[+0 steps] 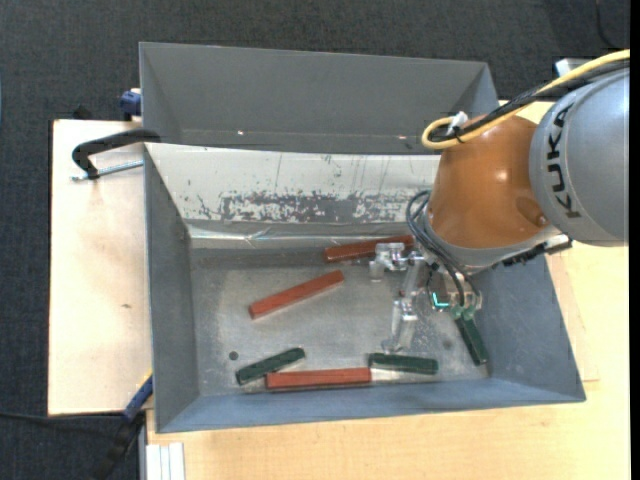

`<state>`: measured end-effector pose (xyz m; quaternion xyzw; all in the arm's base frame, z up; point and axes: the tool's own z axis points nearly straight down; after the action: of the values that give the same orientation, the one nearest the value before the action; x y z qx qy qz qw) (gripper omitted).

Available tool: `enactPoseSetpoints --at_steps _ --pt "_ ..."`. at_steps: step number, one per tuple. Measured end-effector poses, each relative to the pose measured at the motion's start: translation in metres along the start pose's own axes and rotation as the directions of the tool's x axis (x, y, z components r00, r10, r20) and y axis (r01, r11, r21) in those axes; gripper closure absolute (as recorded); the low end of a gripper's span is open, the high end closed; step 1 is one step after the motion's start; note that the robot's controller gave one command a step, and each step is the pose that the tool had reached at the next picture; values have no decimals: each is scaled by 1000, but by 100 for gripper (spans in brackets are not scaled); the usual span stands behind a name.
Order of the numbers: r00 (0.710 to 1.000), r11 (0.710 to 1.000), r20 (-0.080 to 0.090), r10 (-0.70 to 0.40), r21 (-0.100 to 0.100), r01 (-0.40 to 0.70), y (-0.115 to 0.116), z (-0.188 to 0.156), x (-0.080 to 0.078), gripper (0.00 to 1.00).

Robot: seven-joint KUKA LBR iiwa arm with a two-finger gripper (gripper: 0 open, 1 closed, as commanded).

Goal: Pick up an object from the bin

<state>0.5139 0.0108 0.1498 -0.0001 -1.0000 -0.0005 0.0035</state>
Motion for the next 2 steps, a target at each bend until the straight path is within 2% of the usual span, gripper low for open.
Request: enactPoseSetpoints --at_steps 1,2 --pt "1000 1000 7 0 0 0 0 -4 -2 0" --pt "1000 1000 12 -9 0 9 -6 18 11 0"
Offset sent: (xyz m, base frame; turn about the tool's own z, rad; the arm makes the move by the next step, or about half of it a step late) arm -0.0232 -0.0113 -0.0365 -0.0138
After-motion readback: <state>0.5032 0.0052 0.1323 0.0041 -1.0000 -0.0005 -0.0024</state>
